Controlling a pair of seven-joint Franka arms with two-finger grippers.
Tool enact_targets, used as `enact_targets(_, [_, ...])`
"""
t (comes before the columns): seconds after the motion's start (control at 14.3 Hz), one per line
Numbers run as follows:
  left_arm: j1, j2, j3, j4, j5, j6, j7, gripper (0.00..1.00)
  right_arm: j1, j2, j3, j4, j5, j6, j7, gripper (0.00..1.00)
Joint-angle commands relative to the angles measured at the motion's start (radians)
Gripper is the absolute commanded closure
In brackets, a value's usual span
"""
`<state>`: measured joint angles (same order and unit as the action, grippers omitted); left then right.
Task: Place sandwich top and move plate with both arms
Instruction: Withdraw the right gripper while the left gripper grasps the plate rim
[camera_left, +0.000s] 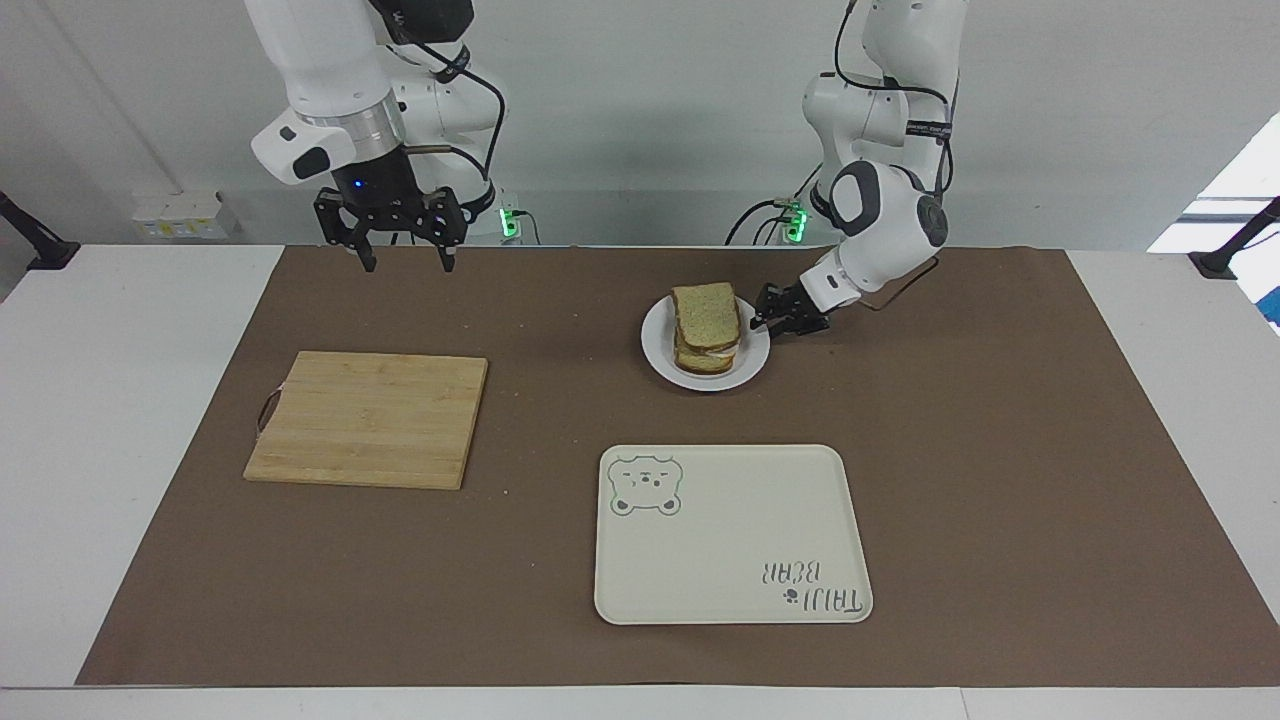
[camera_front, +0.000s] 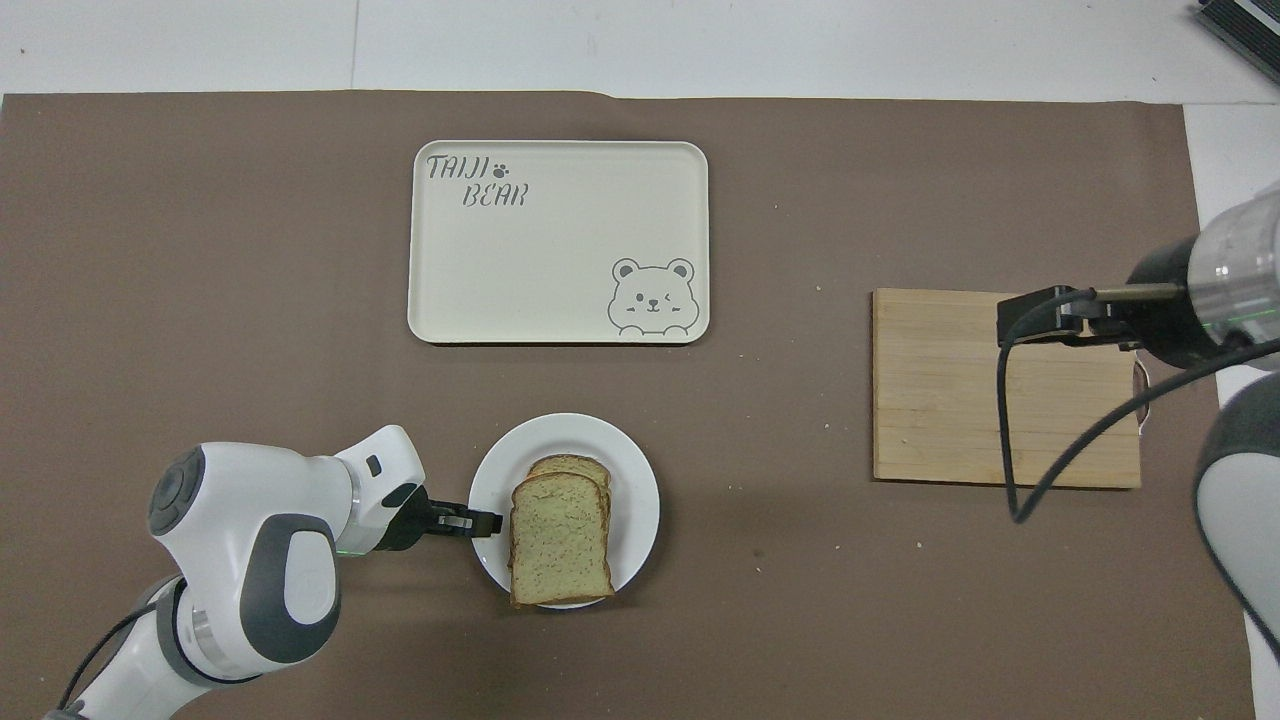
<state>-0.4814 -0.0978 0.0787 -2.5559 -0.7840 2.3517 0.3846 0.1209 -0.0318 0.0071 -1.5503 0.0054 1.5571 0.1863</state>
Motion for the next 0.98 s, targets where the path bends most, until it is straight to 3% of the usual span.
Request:
enact_targets(0.0, [-0.037,0.0,0.015,-0.029,-0.046,0.044,0.019,0.64,-0.038,0.0,0.008,0.042,-0.016,-0.042,-0.015,0.0])
enact_targets(0.42, [-0.057,0.044,0.013,-0.036,-0.049,0.07,0.028,0.69,-0.11,-0.065,0.011,0.01,-0.005,-0.038,-0.015,0.0])
enact_targets(0.56, [-0.081,0.061,0.013,-0.036,-0.108,0.089,0.037,0.7,-0.115,-0.094,0.011,-0.037,-0.007,-0.028,-0.016,0.0])
enact_targets(0.63, [-0.089,0.064,0.015,-0.036,-0.151,0.095,0.063,0.75,-0.122,-0.094,0.011,-0.048,-0.007,-0.028,-0.018,0.0])
enact_targets(0.77, [-0.077,0.063,0.015,-0.035,-0.176,0.083,0.117,1.0,-0.116,-0.105,0.013,-0.092,-0.007,-0.032,-0.018,0.0])
enact_targets(0.91, [-0.048,0.064,0.018,-0.027,-0.179,0.052,0.122,1.0,-0.109,-0.114,0.02,-0.111,-0.007,-0.031,-0.015,0.0])
